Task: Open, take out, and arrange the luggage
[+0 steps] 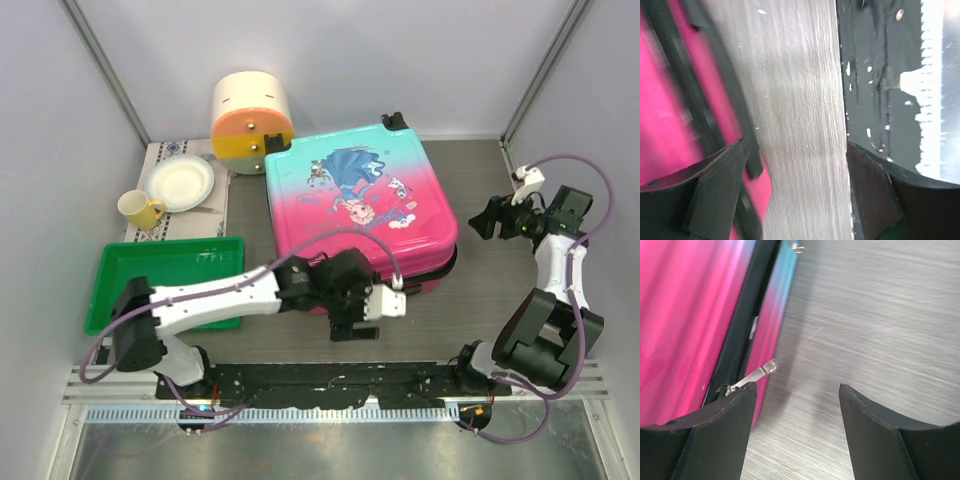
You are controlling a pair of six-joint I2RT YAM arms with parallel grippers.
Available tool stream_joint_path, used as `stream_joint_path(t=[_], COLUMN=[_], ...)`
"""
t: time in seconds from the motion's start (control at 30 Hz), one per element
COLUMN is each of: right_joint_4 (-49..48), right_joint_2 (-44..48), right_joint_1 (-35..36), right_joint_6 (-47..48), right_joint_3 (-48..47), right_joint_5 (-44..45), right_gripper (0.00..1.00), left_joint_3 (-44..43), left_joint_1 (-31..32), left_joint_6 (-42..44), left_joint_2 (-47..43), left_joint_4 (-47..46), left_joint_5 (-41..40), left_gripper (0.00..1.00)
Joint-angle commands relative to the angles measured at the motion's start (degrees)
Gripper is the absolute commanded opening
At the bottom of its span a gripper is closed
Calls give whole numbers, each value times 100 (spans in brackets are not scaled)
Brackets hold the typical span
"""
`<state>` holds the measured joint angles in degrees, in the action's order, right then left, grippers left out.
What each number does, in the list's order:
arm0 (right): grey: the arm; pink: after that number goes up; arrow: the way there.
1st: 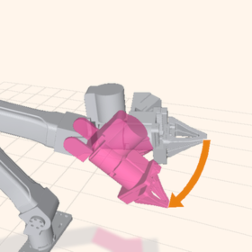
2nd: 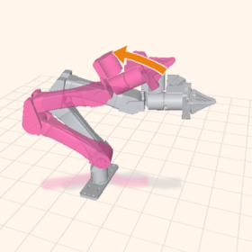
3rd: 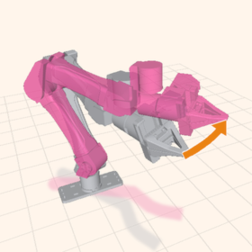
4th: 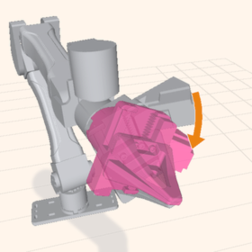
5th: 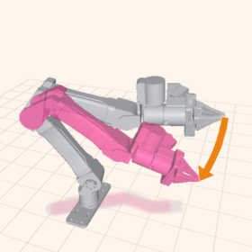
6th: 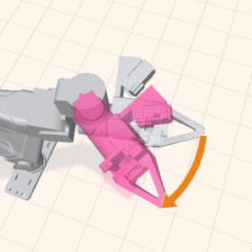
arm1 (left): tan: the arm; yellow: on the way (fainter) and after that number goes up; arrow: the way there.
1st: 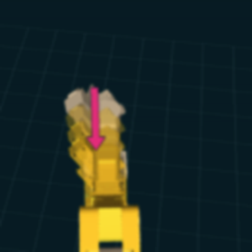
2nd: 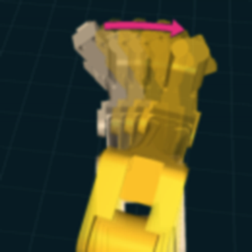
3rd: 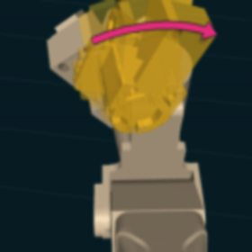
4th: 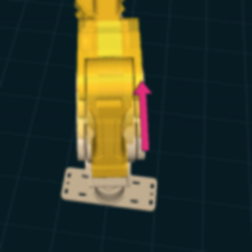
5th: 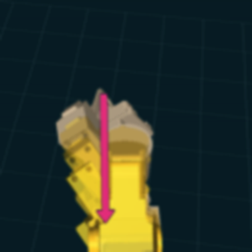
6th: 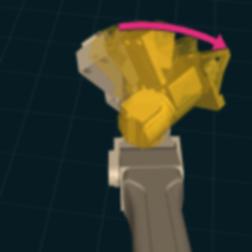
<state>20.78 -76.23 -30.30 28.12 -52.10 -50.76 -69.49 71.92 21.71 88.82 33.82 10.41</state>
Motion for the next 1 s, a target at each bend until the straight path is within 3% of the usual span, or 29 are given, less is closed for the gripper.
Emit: stream_joint_path(t=[0.0, 0.07, 0.1, 0.17, 0.2, 0.27, 0.4, 0.53, 0.67, 0.87, 0.97], right_joint_4=[671, 1503, 1796, 2491, 2676, 2941, 2985, 3256, 3345, 3275, 3013], right_joint_2=[354, 521, 582, 802, 881, 1083, 1338, 1409, 1593, 1831, 1875], right_joint_1=[-213, -213, -204, -90, 15, 279, 815, 1404, 1703, 1756, 1765], right_joint_6=[36, 210, 377, 518, 597, 642, 634, 739, 844, 880, 766], right_joint_3=[-986, -1320, -1486, -1610, -1689, -1699, -1734, -1865, -1700, -1470, -1304], right_joint_5=[690, 560, 489, 401, 435, 593, 831, 998, 1076, 1736, 2043], right_gripper=[77, 77, 77, 77, 77, 77, 77, 77, 77, 77, 78], left_joint_3=[-1038, -1399, -1487, -1655, -1629, -1280, -207, 681, 1324, 904, 210], left_joint_1=[-922, -1397, -2105, -2899, -3669, -4681, -5837, -6006, -5770, -4645, -4372], left_joint_6=[-782, -1255, -1458, -2082, -2310, -3030, -4366, -4833, -5493, -5950, -6135], left_joint_2=[-900, -1103, -1164, -1191, -1209, -1375, -1849, -2122, -1677, -744, 11], left_joint_4=[1090, 1249, 1302, 1355, 1355, 1110, 5, -691, -1684, -2950, -3171], left_joint_5=[1416, 1594, 1882, 2235, 2350, 2492, 2448, 2412, 2675, 2360, 2219], left_gripper=[85, 87, 88, 88, 88, 87, 87, 88, 85, 81, 80])
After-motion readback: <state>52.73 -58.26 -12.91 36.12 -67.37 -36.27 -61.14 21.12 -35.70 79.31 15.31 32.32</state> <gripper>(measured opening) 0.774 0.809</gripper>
